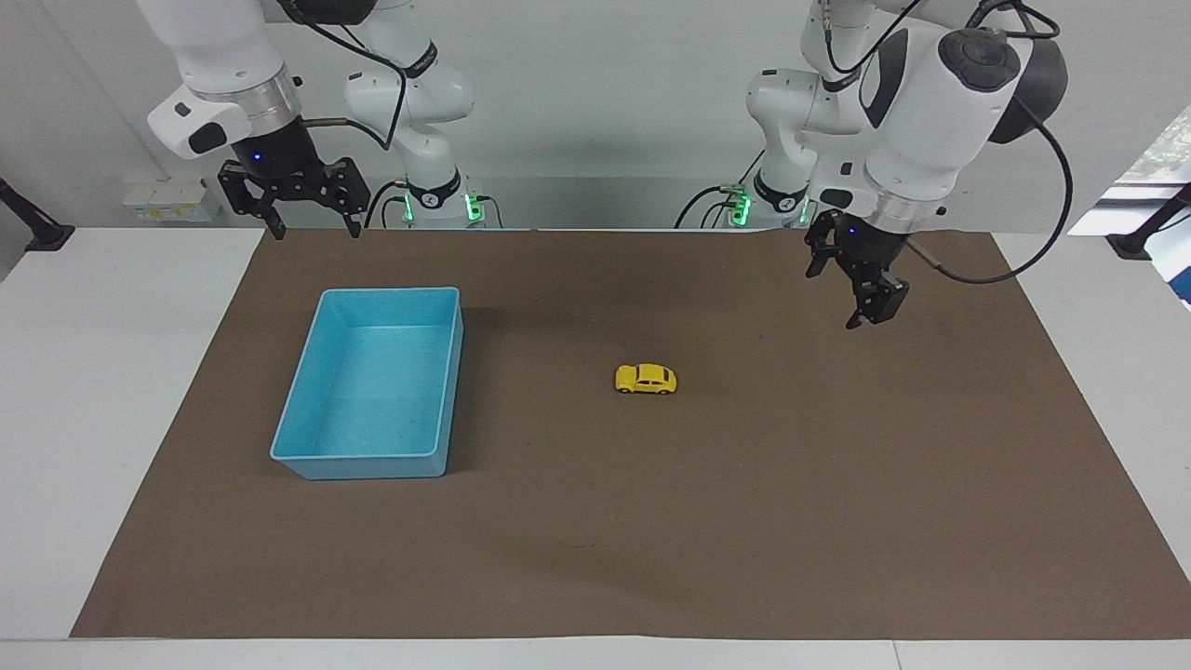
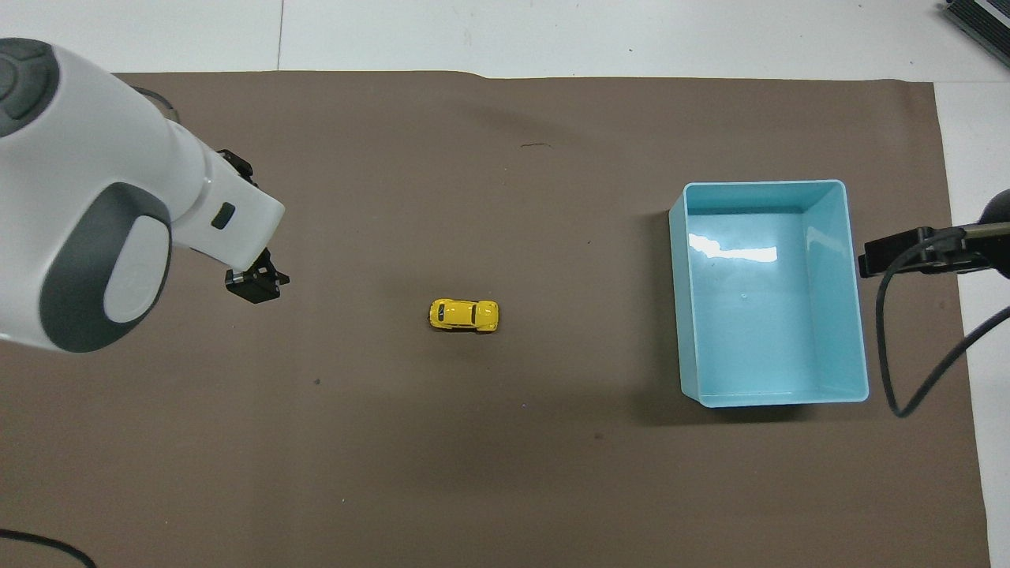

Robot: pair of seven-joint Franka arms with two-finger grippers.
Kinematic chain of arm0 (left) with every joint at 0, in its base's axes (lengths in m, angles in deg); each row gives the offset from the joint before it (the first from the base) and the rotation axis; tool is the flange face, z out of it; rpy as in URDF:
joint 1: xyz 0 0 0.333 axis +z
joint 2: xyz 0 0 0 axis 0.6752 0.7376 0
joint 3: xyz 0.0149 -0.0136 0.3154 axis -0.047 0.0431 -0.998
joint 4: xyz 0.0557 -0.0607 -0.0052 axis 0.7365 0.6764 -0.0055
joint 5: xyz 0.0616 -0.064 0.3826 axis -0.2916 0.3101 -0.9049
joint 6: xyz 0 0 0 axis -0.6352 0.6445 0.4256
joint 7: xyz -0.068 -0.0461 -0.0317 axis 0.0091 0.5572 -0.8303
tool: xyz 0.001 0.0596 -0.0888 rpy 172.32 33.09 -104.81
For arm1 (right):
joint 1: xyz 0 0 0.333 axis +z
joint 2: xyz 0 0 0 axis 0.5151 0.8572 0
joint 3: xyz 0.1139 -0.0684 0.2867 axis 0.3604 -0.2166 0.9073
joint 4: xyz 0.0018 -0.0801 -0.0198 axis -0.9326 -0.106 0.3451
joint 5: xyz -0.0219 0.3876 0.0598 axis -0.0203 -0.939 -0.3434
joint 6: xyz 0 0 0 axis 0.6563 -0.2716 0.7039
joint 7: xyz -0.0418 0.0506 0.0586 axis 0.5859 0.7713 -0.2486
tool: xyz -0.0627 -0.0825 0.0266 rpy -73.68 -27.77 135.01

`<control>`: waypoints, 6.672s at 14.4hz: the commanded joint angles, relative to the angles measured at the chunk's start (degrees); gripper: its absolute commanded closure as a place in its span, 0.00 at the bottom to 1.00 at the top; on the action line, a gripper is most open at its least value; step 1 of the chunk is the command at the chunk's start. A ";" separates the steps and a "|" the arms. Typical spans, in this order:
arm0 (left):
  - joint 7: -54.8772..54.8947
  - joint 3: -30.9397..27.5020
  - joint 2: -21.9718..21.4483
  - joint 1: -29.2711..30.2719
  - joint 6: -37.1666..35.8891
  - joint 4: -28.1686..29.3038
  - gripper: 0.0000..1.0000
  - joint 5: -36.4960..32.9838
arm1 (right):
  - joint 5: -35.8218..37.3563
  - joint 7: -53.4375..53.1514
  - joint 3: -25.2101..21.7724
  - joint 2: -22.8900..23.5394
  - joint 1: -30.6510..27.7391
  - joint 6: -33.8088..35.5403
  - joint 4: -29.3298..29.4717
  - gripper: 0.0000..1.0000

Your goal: Wind up and store yellow beetle car

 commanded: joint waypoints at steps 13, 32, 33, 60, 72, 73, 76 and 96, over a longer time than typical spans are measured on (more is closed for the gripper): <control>-4.41 -0.89 8.03 -18.52 37.13 21.96 0.00 3.40 | -0.37 -0.72 0.34 -0.65 -0.57 0.52 -0.10 0.00; -4.61 -1.16 9.19 -18.63 38.03 22.58 1.00 3.66 | -0.37 0.15 -0.44 -0.65 -0.66 0.87 -0.10 0.00; -3.47 -1.16 9.01 -18.27 38.02 23.01 1.00 3.66 | -0.37 0.25 -0.62 -0.65 -0.58 0.87 -0.10 0.00; 17.20 -1.68 2.42 -1.57 20.11 21.19 0.00 3.66 | -0.37 8.50 -0.80 -3.11 -0.84 -0.01 -4.05 0.00; -29.86 -4.59 0.48 0.71 12.82 9.59 0.00 -1.87 | -0.37 25.01 0.08 -3.99 0.22 -0.45 -5.37 0.00; -35.31 -4.67 0.49 0.98 10.97 7.83 0.00 -2.22 | -0.37 27.21 0.17 -4.43 0.30 -0.45 -5.81 0.00; -49.48 -4.76 -0.30 2.91 5.43 3.44 0.00 -2.32 | -0.46 35.11 0.70 -4.52 1.01 -2.46 -6.34 0.00; -56.98 -4.67 -12.70 13.64 -14.10 -0.27 0.00 -1.96 | -1.87 69.42 0.87 4.35 10.94 -20.22 -16.36 0.00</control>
